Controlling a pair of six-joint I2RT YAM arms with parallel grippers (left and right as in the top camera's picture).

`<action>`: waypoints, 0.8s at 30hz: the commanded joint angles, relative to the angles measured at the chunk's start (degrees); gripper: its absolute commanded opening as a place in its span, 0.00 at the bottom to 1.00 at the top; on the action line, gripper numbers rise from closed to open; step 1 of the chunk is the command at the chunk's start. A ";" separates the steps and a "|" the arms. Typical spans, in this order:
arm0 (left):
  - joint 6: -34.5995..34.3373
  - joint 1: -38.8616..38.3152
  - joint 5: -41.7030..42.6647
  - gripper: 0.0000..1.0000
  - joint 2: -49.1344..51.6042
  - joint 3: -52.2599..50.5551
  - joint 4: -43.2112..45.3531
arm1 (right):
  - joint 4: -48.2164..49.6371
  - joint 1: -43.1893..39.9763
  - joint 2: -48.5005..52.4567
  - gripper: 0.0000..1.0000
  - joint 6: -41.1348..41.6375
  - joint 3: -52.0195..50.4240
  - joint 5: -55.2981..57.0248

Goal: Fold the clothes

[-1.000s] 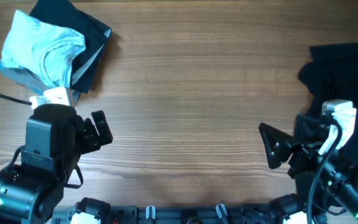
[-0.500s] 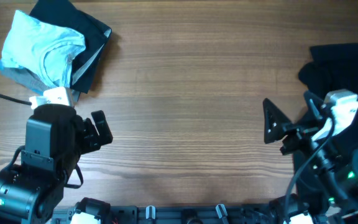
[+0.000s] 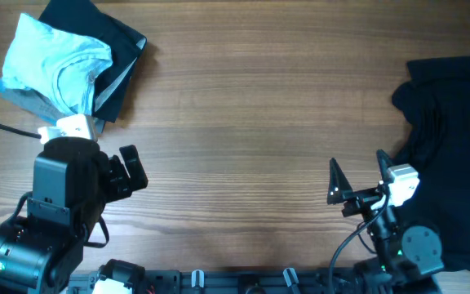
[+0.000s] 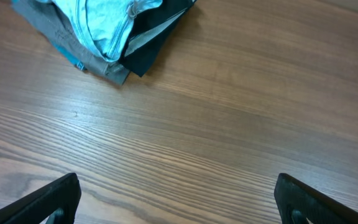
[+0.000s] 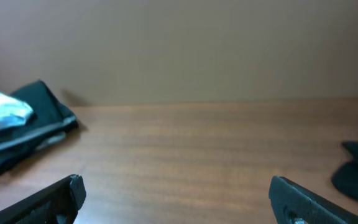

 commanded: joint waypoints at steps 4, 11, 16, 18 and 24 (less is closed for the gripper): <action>-0.70 -0.42 -0.96 1.00 0.00 0.72 0.15 | 7.93 -1.64 -2.32 1.00 6.91 -9.64 1.16; -0.70 -0.42 -0.96 1.00 0.00 0.72 0.15 | 13.42 -2.10 -2.32 1.00 11.02 -13.60 1.16; -0.70 -0.42 -0.96 1.00 0.00 0.72 0.13 | 13.40 -2.08 -2.32 1.00 11.02 -13.62 1.14; -0.70 -0.42 -0.96 1.00 0.00 0.72 0.15 | 13.38 -2.08 -2.29 1.00 11.02 -13.62 1.14; -0.70 -0.42 -0.96 1.00 0.00 0.72 0.13 | 13.27 -2.08 -1.64 1.00 11.02 -13.62 1.14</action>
